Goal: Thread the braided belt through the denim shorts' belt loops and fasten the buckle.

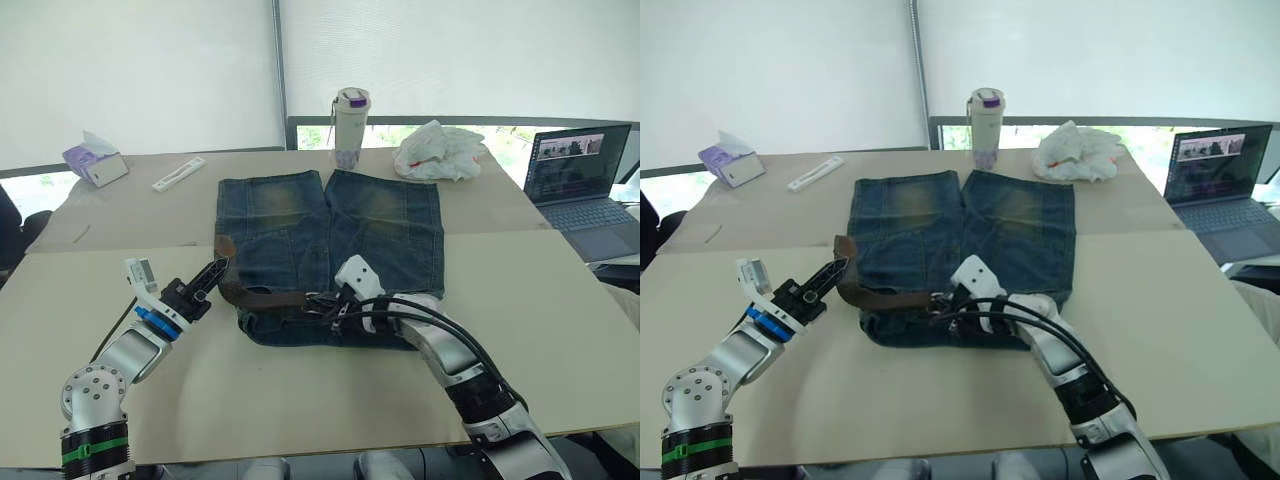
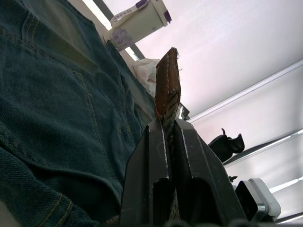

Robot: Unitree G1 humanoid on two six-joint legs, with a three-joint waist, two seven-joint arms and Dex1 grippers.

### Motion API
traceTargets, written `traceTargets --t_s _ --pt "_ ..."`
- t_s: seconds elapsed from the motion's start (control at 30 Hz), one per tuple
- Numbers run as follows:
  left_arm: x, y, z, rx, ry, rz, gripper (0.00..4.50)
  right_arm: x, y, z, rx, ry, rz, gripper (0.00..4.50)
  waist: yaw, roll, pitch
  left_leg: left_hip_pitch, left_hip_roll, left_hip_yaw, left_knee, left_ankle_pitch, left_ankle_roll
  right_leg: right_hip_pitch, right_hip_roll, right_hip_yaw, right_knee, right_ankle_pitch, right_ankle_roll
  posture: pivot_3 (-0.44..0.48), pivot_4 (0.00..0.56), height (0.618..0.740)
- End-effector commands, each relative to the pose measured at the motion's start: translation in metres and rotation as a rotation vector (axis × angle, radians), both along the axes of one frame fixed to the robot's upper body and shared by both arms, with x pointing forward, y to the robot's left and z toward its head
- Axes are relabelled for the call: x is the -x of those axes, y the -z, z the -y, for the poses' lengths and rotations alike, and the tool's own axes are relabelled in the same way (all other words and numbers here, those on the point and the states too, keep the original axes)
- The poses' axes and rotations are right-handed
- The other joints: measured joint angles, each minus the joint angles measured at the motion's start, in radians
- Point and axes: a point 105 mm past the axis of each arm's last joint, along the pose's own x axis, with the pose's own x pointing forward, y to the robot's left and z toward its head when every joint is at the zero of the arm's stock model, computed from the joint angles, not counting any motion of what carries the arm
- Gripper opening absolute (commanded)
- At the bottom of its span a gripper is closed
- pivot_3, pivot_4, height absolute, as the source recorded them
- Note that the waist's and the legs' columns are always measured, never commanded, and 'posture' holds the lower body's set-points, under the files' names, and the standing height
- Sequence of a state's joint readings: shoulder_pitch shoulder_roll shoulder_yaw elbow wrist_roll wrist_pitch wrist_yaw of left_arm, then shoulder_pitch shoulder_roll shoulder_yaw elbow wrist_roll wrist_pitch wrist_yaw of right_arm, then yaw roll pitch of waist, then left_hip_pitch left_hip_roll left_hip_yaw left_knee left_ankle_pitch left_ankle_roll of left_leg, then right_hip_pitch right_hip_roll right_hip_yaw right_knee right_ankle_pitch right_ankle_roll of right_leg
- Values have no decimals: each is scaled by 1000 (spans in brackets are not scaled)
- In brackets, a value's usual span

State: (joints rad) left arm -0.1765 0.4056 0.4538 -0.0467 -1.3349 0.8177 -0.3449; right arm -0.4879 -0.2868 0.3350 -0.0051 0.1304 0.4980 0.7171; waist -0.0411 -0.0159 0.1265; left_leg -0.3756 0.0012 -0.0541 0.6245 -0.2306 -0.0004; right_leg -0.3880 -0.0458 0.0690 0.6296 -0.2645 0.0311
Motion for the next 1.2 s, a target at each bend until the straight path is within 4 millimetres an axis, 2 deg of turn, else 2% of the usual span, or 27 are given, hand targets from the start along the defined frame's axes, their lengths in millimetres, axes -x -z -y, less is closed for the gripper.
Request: traceTargets --t_s 0.03,0.53,0.77,0.97,1.1,1.2 --pt "2 -9 0 -19 10 34 0 2 -2 -7 20 -33 21 84 -1 0 0 0 0 0 0 0 0 0 0 0 0 0 0 0 150 740" --pt "-4 -14 10 -35 44 57 0 0 20 -17 157 -63 -7 84 -4 0 0 2 1 0 -1 0 0 1 1 0 0 0 -1 0 150 740" --pt "-18 -34 24 -76 117 135 0 2 35 -19 230 -92 -83 84 -8 0 0 4 1 1 -1 0 0 2 2 0 0 1 -1 0 150 740" --pt "-48 -64 45 -135 156 258 0 5 44 -15 291 -116 -116 84 -8 0 -1 4 0 1 -1 0 0 2 2 0 0 1 -1 0 150 740" --pt "-66 -88 68 -157 202 358 0 9 49 -15 314 -138 -143 84 -7 -1 -1 5 0 1 -1 0 0 2 2 0 0 0 -1 0 150 740" --pt "-71 -99 88 -153 260 407 0 9 50 -14 321 -133 -149 84 -7 -1 -1 4 0 1 -1 0 0 2 2 0 0 0 -1 0 150 740"
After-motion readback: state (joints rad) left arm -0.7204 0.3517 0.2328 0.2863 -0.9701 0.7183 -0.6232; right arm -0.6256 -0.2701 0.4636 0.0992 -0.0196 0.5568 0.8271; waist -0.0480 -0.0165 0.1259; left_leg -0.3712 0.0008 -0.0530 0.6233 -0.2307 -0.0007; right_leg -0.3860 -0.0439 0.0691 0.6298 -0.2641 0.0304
